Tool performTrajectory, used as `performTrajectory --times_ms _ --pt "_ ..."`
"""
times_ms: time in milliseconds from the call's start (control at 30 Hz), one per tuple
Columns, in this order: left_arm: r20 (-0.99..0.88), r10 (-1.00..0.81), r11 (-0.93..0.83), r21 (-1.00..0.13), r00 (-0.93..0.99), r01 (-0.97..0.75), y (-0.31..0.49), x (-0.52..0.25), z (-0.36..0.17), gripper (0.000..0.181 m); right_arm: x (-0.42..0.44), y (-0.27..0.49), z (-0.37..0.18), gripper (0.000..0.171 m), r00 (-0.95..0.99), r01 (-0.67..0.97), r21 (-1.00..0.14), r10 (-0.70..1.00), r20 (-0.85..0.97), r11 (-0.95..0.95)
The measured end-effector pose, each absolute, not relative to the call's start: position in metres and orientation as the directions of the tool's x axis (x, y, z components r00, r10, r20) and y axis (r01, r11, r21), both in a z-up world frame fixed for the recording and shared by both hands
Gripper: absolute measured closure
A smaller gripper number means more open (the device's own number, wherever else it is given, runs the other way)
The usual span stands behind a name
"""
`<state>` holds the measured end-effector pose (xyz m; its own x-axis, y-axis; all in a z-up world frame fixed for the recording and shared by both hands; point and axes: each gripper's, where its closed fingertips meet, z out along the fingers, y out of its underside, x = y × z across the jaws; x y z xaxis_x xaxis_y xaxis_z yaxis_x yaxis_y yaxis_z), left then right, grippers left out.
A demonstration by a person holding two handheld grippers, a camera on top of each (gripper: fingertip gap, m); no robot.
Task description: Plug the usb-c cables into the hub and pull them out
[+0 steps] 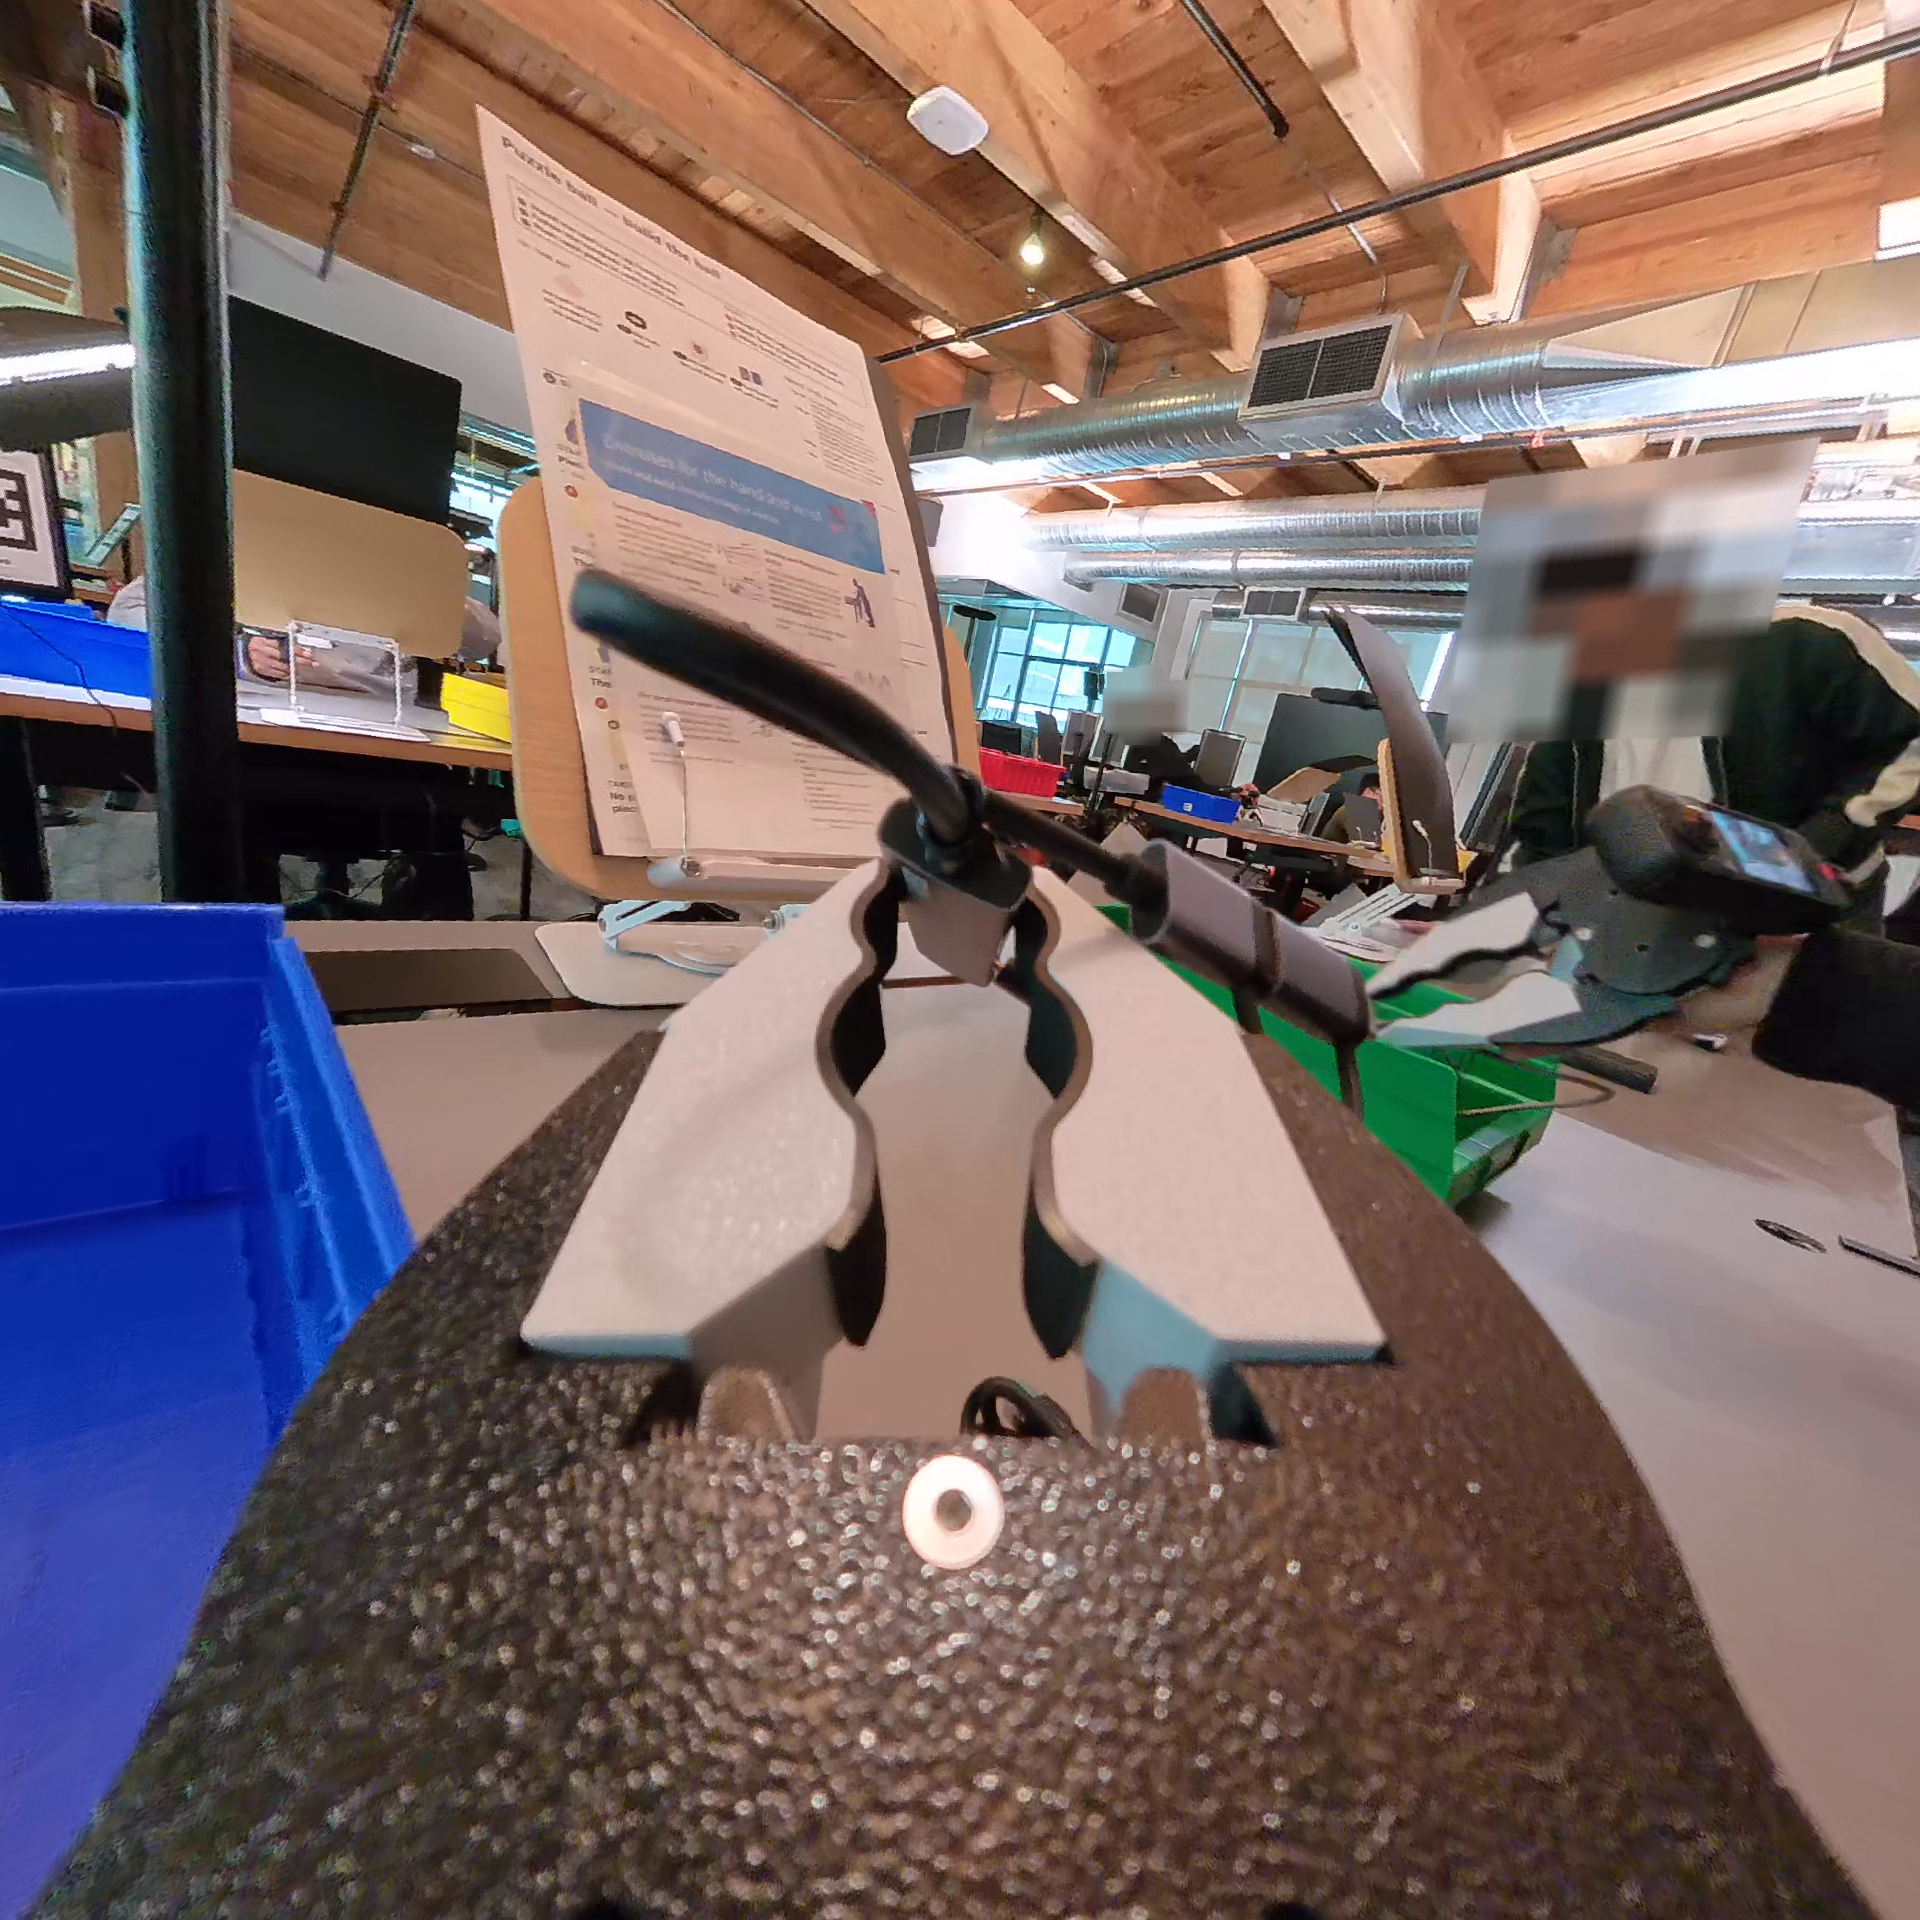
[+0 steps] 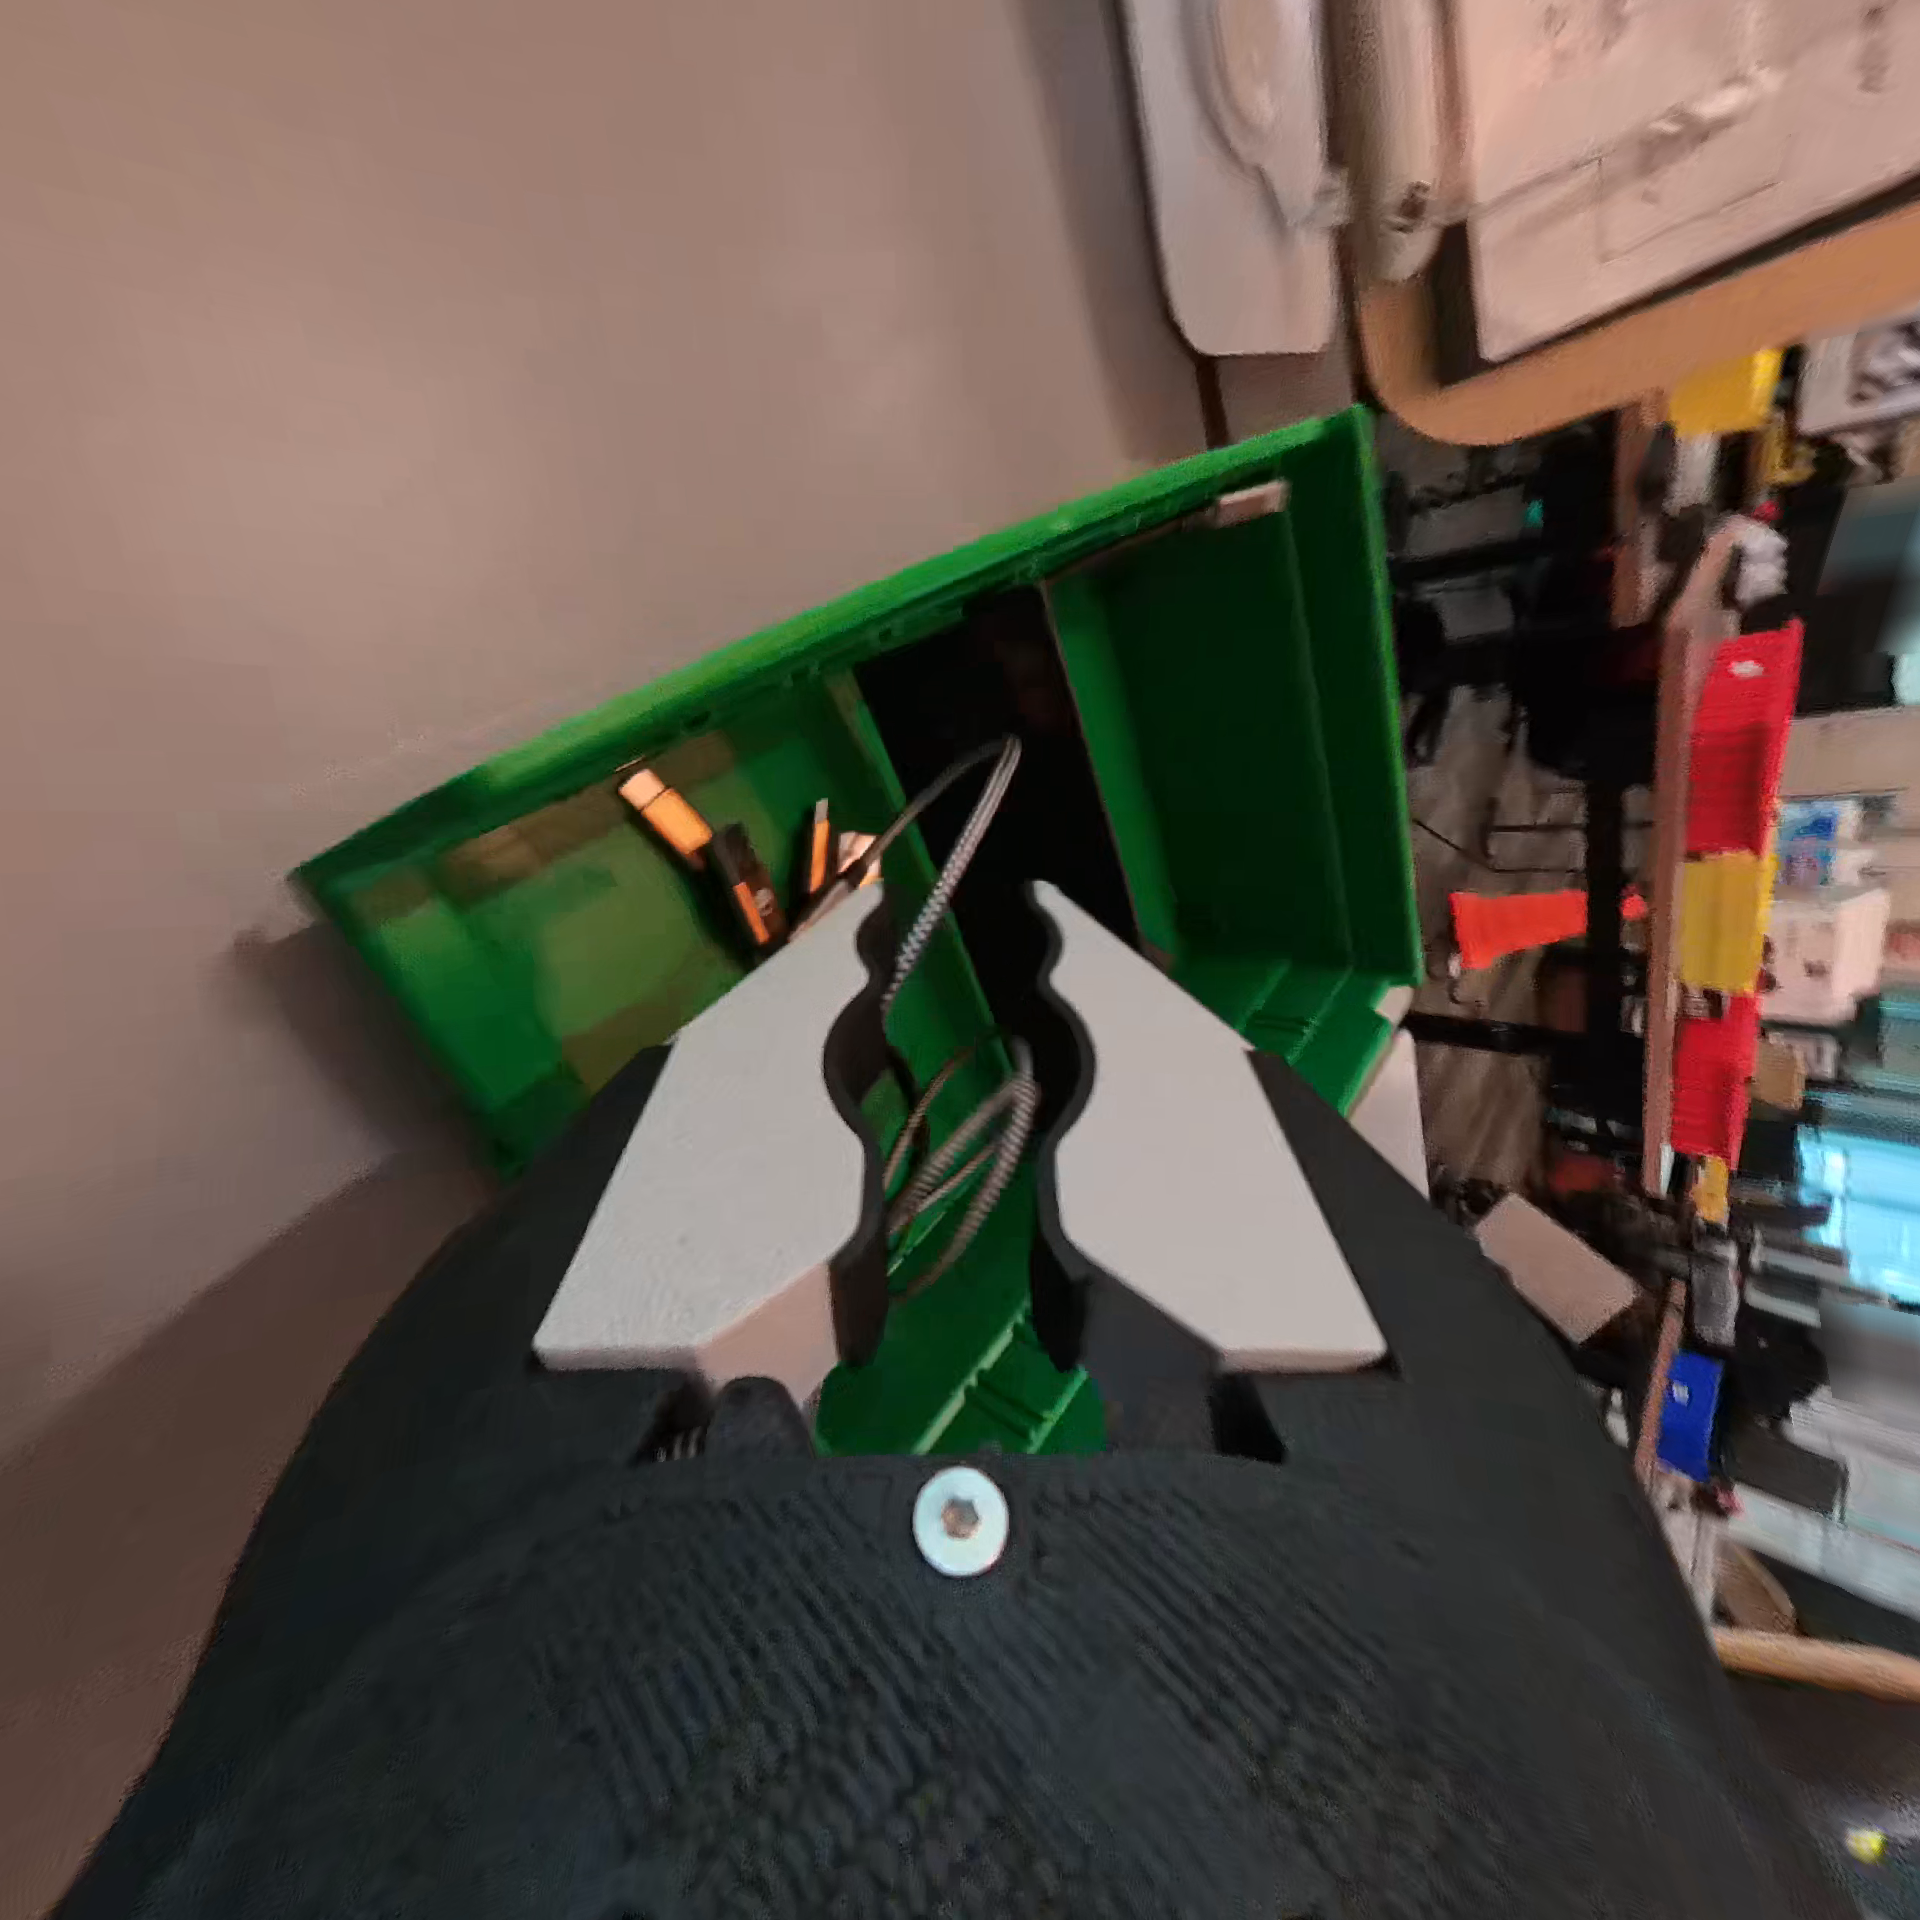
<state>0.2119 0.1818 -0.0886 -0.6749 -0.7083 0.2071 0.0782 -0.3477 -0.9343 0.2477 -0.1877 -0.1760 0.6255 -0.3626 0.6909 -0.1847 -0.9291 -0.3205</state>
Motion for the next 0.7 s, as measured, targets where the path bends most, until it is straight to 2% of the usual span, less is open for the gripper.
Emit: performTrajectory --times_ms 67,233,400,500,700 --pt "0.195 -0.706 -0.337 -0.938 -0.681 0.081 0.178 0.210 -0.088 0.161 0.253 -0.187 -0.163 0.141 0.580 -0.226 -0.418 -0.466 0.668 -0.880" --pt "0.188 -0.700 -0.328 -0.942 -0.689 0.076 0.173 0.210 -0.090 0.161 0.232 -0.171 -0.112 0.101 0.585 -0.200 -0.650 -0.622 0.521 -0.733" --pt "0.197 -0.678 -0.330 -0.943 -0.708 0.053 0.165 0.209 -0.094 0.161 0.195 -0.130 -0.074 0.086 0.586 -0.174 -0.849 -0.745 0.318 -0.499" --pt "0.183 -0.648 -0.329 -0.943 -0.739 0.055 0.155 0.201 -0.091 0.161 0.162 -0.064 -0.086 0.086 0.690 -0.151 -0.934 -0.711 0.136 -0.324" --pt "0.159 -0.459 -0.357 -0.934 -0.874 0.018 0.122 0.170 -0.079 0.161 0.158 0.031 -0.122 0.100 0.744 -0.028 -0.995 -0.666 0.042 -0.094"
